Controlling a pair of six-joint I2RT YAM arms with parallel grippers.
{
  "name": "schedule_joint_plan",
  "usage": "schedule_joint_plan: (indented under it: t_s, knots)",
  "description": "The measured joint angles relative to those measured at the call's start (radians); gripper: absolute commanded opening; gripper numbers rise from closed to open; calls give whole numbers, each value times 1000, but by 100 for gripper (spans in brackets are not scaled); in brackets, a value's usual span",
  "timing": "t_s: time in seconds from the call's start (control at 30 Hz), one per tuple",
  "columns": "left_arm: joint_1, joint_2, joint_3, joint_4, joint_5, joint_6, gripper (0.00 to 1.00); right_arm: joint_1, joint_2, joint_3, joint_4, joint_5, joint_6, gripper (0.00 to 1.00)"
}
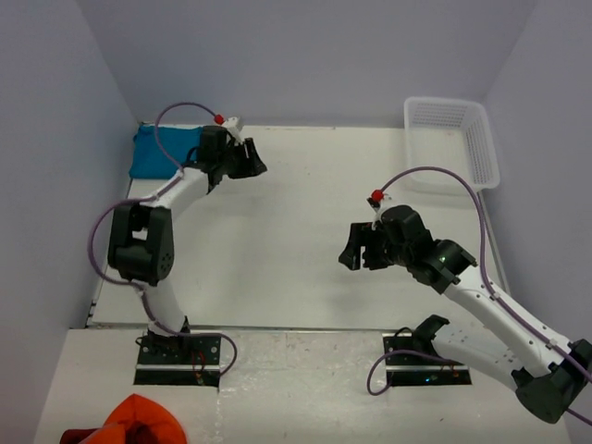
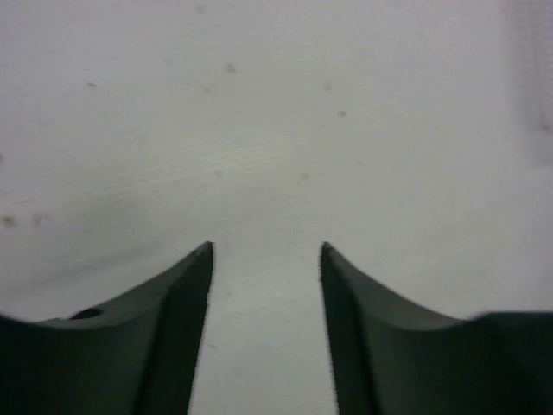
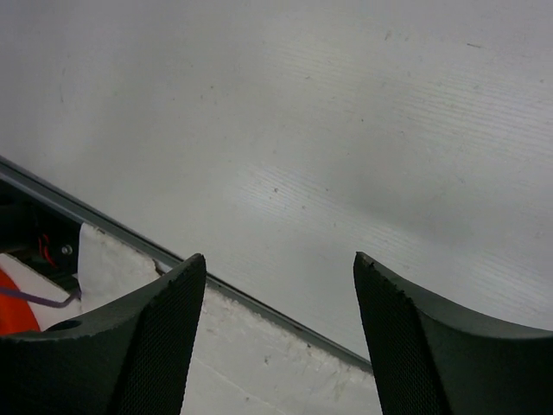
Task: Fold and stack the t-shirts
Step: Put the neatly folded tshirt into the corner of the board with the left arm
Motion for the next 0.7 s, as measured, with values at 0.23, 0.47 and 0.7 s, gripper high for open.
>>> schedule_joint_plan:
  t_s: [0.23, 0.47, 0.7]
  knots:
    - [-354, -485, -264, 91, -163, -5, 100, 6, -33, 5, 20, 109, -38, 76]
    - [-422, -798, -452, 127, -233, -6, 100, 6, 43, 25, 66, 228, -104, 77]
    - [-427, -941, -573, -24, -314, -5, 100, 6, 134, 45, 145, 243, -121, 80]
